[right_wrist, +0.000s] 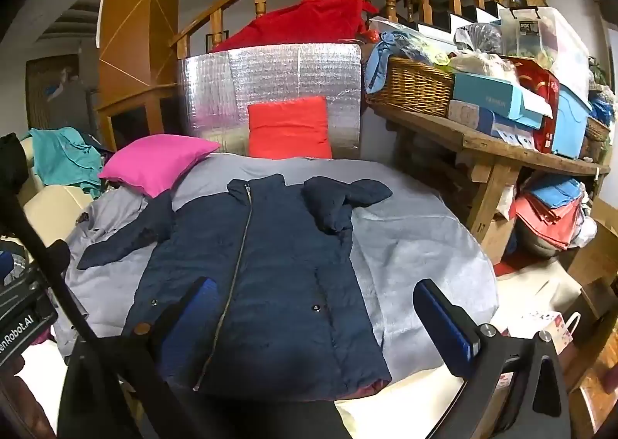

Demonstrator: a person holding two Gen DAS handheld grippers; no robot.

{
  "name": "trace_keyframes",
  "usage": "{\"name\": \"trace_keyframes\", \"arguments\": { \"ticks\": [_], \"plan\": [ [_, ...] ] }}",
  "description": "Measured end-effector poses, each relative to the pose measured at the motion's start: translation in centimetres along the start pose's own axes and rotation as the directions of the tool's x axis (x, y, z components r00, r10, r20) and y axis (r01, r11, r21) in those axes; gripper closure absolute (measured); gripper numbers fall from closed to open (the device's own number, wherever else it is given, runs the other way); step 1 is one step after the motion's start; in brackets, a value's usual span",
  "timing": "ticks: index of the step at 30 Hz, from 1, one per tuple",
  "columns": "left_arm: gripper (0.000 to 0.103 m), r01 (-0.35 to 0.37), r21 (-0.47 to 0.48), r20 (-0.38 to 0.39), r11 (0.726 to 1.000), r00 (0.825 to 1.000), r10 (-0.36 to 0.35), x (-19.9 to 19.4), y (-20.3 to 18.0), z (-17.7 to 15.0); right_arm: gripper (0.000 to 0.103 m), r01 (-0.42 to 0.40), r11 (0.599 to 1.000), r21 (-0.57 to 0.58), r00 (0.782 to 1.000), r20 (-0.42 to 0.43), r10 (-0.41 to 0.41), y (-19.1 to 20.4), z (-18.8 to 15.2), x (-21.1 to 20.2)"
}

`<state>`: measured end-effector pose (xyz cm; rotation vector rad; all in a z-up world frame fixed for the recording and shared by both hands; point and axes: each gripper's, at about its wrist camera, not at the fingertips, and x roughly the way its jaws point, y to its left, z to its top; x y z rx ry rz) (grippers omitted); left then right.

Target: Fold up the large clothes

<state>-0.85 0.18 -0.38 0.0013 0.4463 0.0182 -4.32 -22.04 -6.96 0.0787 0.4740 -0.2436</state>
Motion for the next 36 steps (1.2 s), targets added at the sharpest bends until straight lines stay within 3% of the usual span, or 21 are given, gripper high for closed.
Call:
{"name": "trace_keyframes", "arguments": {
  "ticks": [36],
  "plan": [
    [0.000, -0.012, 0.044, 0.020, 0.999, 1.000, 0.011, -0.38, 0.02, 0.07, 0.000, -0.017, 1.000, -0.012, 1.000, -0.010, 0.017, 0.29, -0.09, 0.23]
  ]
}}
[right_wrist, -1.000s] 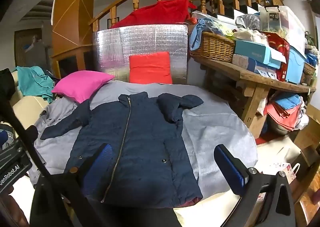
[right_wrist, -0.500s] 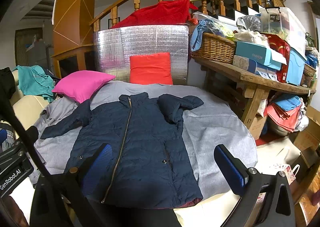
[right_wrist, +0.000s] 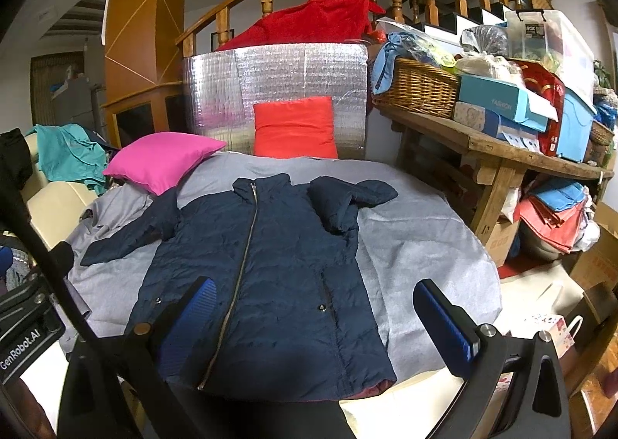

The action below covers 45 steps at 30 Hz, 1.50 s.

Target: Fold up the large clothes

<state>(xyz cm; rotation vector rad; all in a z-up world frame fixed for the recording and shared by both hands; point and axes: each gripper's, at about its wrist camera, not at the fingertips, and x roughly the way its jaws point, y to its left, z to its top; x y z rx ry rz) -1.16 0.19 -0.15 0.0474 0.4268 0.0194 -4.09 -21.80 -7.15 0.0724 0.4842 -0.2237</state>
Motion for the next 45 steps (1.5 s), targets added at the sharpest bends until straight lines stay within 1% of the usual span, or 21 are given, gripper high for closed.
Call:
{"name": "trace_keyframes", "arguments": {
  "ticks": [6, 21, 45],
  "plan": [
    [0.000, -0.005, 0.000, 0.011, 1.000, 1.000, 0.005, -0.2, 0.2, -0.1, 0.000, -0.006, 1.000, 0.001, 1.000, -0.008, 0.006, 0.0, -0.1, 0.1],
    [0.000, -0.018, 0.001, 0.006, 1.000, 1.000, 0.018, 0.0, 0.7, -0.1, 0.000, -0.015, 1.000, -0.007, 1.000, -0.017, 0.014, 0.1, -0.2, 0.2],
    [0.000, -0.026, -0.012, -0.019, 1.000, 0.999, 0.025, 0.6, 1.0, -0.5, 0.000, -0.020, 1.000, -0.022, 0.999, -0.044, 0.019, 0.8, -0.5, 1.0]
  ]
}}
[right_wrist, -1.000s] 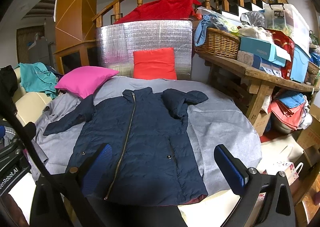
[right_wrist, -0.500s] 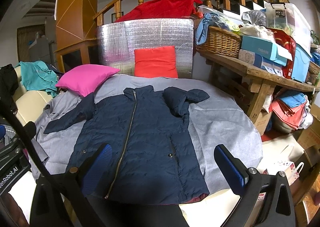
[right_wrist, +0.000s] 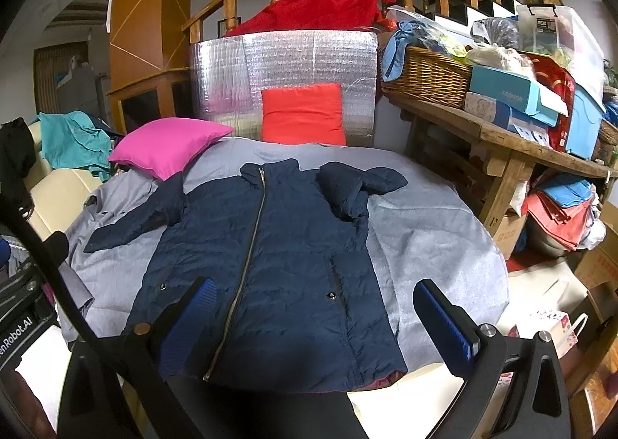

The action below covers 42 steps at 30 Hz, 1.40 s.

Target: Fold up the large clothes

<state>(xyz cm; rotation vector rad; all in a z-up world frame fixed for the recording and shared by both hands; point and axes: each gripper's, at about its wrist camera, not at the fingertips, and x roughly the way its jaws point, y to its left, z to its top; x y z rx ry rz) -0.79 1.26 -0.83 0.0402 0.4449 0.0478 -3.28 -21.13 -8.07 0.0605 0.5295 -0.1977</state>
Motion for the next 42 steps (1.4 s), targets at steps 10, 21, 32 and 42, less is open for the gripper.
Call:
{"name": "trace_keyframes", "arguments": {
  "ticks": [10, 21, 32, 42],
  "plan": [
    [0.000, -0.003, -0.003, -0.016, 1.000, 1.000, 0.003, 0.8, 0.3, -0.2, 0.000, 0.010, 1.000, 0.006, 1.000, 0.002, -0.010, 0.0, -0.1, 0.3],
    [0.000, -0.040, -0.008, -0.070, 0.999, 0.997, 0.039, 3.9, 1.0, -0.3, 0.000, 0.074, 0.996, 0.058, 0.996, -0.045, -0.071, -3.2, 0.6, 3.7],
    [0.000, -0.066, 0.034, -0.118, 0.997, 0.991, 0.070, 7.7, -0.5, 0.6, 0.000, 0.145, 0.987, 0.070, 0.988, -0.061, -0.141, -6.3, 2.5, 7.5],
    [0.000, -0.062, 0.092, -0.151, 0.994, 0.986, 0.076, 13.4, -4.8, 2.9, 0.000, 0.172, 0.984, 0.045, 0.984, -0.055, -0.170, -8.0, 5.7, 12.8]
  ]
}}
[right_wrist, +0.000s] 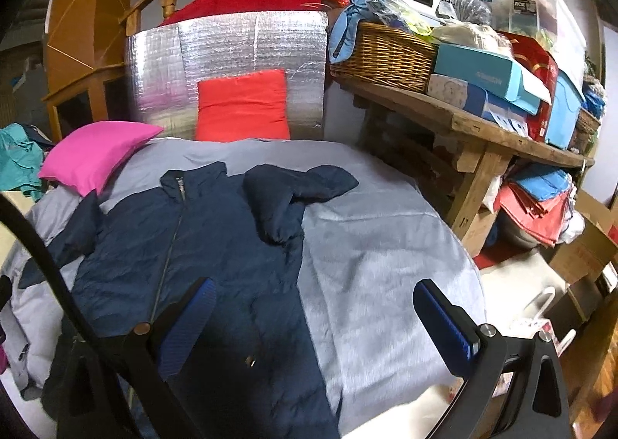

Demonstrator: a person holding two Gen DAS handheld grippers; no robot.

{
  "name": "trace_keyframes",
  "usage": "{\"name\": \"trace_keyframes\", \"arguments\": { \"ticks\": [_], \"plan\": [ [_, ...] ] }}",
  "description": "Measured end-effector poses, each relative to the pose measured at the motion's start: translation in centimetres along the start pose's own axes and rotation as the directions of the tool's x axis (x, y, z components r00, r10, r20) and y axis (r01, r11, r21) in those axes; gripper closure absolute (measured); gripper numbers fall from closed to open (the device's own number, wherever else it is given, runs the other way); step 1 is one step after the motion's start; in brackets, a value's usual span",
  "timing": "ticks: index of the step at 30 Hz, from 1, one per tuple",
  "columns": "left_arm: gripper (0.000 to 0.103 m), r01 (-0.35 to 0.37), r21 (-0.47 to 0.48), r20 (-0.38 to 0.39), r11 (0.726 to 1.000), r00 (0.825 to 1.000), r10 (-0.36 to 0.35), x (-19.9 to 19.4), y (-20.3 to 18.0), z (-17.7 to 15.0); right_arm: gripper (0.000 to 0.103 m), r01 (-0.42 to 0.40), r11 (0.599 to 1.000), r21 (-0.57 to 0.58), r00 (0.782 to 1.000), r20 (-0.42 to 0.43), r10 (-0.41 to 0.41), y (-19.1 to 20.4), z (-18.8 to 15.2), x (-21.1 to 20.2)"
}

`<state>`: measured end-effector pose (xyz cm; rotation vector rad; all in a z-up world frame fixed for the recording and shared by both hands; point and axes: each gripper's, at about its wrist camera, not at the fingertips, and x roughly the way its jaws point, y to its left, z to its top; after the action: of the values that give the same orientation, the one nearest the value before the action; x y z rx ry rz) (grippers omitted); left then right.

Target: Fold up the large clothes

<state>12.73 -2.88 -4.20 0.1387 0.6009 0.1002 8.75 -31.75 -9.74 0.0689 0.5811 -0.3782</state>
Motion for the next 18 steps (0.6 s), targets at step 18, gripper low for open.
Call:
{"name": "trace_keyframes", "arguments": {
  "ticks": [18],
  "plan": [
    [0.000, -0.067, -0.081, -0.432, 0.994, 0.901, 0.025, 24.4, -8.6, 0.5, 0.000, -0.331, 0.893, 0.304, 0.904, -0.171, 0.393, -6.2, 7.0, 23.5]
  ]
}}
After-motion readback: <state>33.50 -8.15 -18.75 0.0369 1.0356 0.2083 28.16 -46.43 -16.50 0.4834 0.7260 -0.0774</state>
